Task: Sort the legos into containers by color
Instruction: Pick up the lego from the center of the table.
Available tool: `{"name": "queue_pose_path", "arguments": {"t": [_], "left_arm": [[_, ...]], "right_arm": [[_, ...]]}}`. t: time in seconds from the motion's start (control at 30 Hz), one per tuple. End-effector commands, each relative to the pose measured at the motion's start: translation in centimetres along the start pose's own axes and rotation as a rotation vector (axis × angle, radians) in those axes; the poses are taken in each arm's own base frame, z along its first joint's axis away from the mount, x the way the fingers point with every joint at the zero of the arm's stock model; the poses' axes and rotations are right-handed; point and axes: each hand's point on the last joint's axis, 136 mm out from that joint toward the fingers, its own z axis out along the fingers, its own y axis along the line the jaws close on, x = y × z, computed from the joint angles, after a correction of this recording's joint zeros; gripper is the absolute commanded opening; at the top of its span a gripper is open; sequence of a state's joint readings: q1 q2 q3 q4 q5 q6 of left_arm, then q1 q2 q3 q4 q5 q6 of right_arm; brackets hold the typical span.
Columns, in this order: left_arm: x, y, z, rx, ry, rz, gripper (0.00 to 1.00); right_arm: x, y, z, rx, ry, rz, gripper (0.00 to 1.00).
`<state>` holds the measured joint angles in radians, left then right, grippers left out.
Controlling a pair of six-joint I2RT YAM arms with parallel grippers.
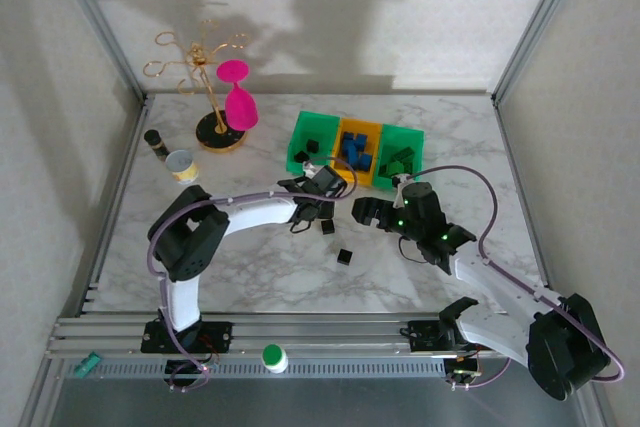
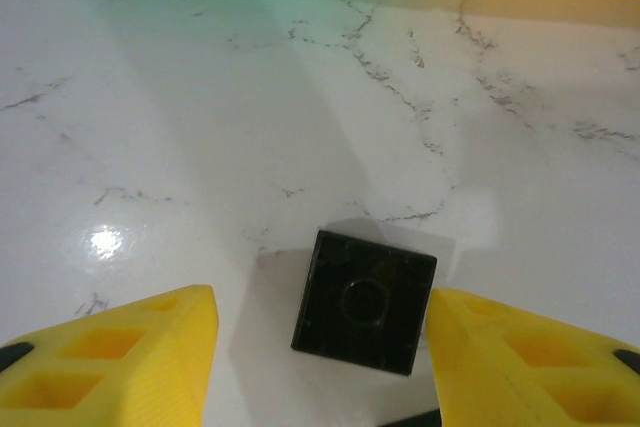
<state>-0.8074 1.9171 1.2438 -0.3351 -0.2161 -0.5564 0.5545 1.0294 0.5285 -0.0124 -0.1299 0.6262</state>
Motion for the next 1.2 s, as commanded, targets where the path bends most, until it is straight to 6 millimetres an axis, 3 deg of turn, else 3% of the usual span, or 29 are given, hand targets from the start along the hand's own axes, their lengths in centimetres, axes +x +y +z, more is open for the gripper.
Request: {"name": "queue_pose_path", "arguments": {"t": [0.0,0.3,0.5,0.7,0.83,1.0,1.17], "left_arm": [[-0.5,-0.1,0.7,-0.028,0.006,0.034,0.59],[-0.1,-0.4,2.4,-0.050,0.031,0.063,0.55],[-0.2,-0.3,2.5,-0.058,0.026,0.063,0.41],[-1.3,0.4,1.5,-0.073,-0.005,0.045,0.34],[-3.4,1.3,0.1,-0.067,-0.049,0.008,0.33],[-7.9,2.9,-1.3,-0.063,-0.123,-0.075,0.32],[-12.0,3.8,-0.8,-0.051,-0.179,-0.143,0.32]], "right_arm": [[-0.3,-0.1,-0.5,0.009,-0.022,0.007,0.99],[-0.2,-0.3,-0.4,0.017,-0.016,0.008,0.99],[-0.2,-0.3,-0.3,0.021,-0.014,0.007,0.99],[-0.3,-0.3,-0.2,0.022,-0.017,0.007,0.99],[-0.7,0.0,0.0,0.012,-0.026,0.008,0.99],[-1.9,1.1,0.6,-0.019,-0.043,0.005,0.99],[-2.7,1.6,1.1,-0.019,-0.044,-0.002,0.99]]}}
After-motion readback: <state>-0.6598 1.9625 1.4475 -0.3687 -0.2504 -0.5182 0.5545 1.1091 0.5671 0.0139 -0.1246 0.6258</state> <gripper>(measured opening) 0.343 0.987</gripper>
